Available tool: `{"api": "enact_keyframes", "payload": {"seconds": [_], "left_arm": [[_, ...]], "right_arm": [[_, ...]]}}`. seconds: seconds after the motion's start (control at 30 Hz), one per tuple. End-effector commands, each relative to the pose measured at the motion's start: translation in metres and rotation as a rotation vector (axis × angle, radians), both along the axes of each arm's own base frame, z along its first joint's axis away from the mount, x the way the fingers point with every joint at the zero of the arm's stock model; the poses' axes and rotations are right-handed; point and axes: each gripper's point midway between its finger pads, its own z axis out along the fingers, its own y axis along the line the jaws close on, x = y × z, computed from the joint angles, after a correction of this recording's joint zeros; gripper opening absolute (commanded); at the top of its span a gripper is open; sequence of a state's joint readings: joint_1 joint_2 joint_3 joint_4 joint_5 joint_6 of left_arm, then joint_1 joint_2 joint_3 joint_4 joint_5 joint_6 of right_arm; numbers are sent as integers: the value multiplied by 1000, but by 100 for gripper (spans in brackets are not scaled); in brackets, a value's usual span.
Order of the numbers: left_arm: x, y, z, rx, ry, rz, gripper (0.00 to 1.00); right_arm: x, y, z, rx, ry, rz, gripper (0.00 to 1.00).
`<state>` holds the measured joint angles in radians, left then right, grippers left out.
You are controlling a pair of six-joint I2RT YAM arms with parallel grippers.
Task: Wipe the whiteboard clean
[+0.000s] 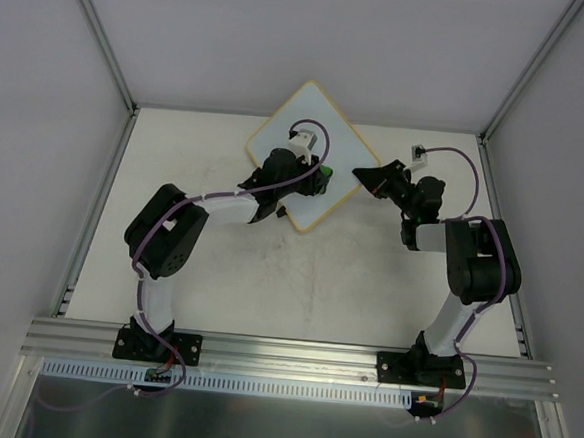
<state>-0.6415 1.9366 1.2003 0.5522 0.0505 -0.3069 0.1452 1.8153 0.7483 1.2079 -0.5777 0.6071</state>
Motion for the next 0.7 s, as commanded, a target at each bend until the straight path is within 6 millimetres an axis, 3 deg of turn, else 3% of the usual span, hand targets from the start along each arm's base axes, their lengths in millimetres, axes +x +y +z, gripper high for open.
{"api": "enact_keyframes", "payload": {"seconds": [0.0, 0.07, 0.33, 0.67], "left_arm": [[2, 45, -49, -13, 196, 107, 0], [7, 60, -57, -47, 239, 149, 0], [13, 87, -83, -111, 357, 221, 0], [11, 125, -112, -62, 522, 433, 0]], "right_arm": [[-13, 25, 17, -18, -104, 129, 0], [-13, 26, 18, -17, -108, 131, 0], [-14, 25, 18, -16, -110, 128, 0], [-14, 24, 20, -8, -110, 127, 0]]}}
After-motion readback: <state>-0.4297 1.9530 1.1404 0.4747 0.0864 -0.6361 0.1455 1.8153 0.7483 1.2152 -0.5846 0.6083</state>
